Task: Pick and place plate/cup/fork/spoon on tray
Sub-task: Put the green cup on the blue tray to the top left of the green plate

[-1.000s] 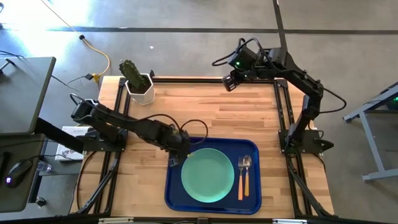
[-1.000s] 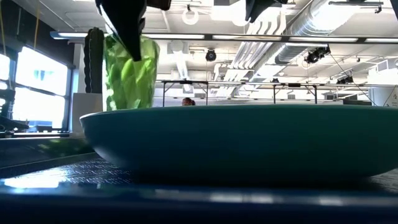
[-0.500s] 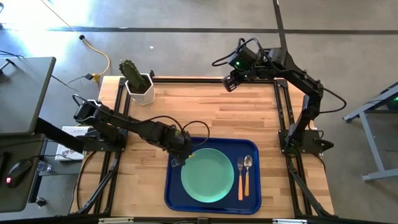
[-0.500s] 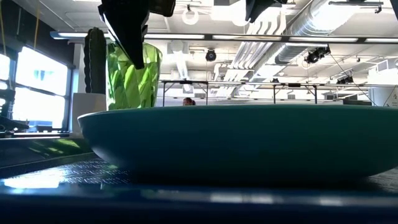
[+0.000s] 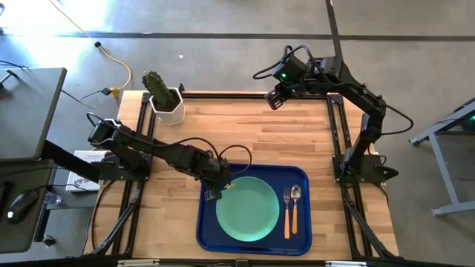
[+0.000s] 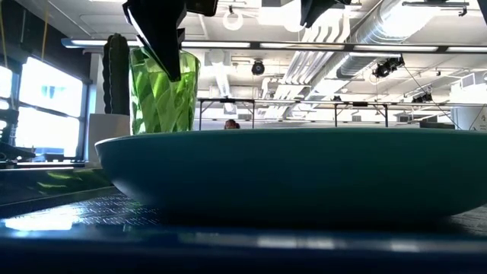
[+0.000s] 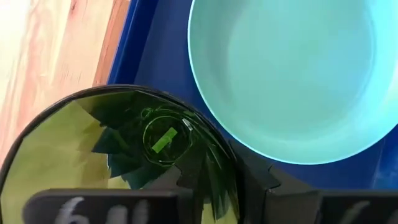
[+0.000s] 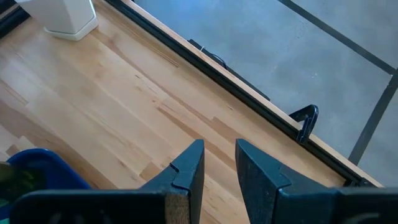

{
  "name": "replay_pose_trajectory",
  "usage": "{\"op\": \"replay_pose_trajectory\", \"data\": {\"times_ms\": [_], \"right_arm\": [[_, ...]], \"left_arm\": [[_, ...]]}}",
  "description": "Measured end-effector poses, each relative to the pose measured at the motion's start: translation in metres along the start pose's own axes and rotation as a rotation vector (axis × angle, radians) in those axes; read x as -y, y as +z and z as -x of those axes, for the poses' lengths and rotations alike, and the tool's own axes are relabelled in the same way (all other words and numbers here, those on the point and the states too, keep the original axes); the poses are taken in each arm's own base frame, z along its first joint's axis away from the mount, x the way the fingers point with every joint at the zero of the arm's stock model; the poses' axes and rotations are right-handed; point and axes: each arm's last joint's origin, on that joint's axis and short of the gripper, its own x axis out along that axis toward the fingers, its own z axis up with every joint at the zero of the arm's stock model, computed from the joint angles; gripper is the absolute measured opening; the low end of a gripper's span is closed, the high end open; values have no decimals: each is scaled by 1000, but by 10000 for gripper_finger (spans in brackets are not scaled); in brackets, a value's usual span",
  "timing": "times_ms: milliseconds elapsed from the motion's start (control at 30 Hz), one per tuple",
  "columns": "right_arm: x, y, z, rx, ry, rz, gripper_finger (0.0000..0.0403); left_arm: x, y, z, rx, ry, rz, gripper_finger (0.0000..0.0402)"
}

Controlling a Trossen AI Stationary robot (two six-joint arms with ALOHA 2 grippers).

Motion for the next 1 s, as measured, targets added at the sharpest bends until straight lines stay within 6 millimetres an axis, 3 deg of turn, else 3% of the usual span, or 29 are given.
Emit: {"op": "replay_pose_trajectory", "data": {"times_ms": [433, 733, 1000], "right_arm": [[0, 0, 0, 0, 0, 8, 83], [0, 0, 0, 0, 0, 8, 83], [0, 0, 0, 0, 0, 26, 83]], "left_arm": [[-3, 1, -1, -39, -66, 40, 105], [-15, 7, -1, -54, -80, 86, 111], [-15, 24, 19, 1, -145, 77, 111]]}}
